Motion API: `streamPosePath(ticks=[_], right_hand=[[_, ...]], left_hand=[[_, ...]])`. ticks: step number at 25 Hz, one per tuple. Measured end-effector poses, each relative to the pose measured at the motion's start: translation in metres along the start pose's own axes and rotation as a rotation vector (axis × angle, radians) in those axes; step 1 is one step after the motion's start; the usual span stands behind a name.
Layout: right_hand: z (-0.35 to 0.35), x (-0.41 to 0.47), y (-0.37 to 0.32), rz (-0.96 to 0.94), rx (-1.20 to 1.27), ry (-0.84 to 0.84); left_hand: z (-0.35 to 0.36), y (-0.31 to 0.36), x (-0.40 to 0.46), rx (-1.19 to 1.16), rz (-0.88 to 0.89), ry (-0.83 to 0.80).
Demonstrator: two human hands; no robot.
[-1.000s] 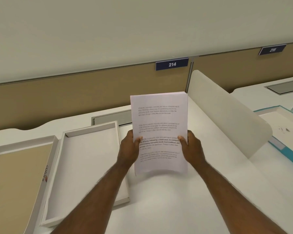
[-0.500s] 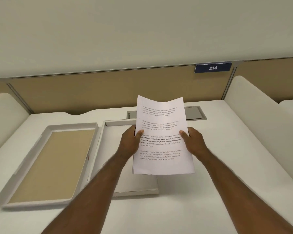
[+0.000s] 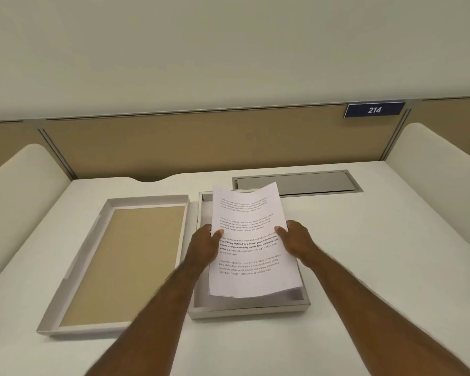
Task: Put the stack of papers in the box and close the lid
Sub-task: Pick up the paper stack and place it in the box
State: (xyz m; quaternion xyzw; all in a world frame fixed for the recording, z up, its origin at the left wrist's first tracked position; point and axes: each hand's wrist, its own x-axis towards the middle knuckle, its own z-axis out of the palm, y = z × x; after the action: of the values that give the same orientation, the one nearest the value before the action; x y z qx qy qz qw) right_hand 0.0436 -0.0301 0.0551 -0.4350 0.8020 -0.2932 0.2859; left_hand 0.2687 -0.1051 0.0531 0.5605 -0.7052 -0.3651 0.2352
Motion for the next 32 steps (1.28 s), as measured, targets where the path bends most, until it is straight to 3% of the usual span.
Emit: streamPosePath(ticks=[15, 32], right_hand=[[0.045, 0.044, 0.007, 0.104, -0.137, -0.073], [0.056, 0.047, 0.003, 0.189, -0.217, -0.111]], left_hand=[[0.023, -0.040, 0.044, 0.083, -0.170, -0.081], [0.041, -0.040, 0.037, 0.198, -0.215, -0.059]])
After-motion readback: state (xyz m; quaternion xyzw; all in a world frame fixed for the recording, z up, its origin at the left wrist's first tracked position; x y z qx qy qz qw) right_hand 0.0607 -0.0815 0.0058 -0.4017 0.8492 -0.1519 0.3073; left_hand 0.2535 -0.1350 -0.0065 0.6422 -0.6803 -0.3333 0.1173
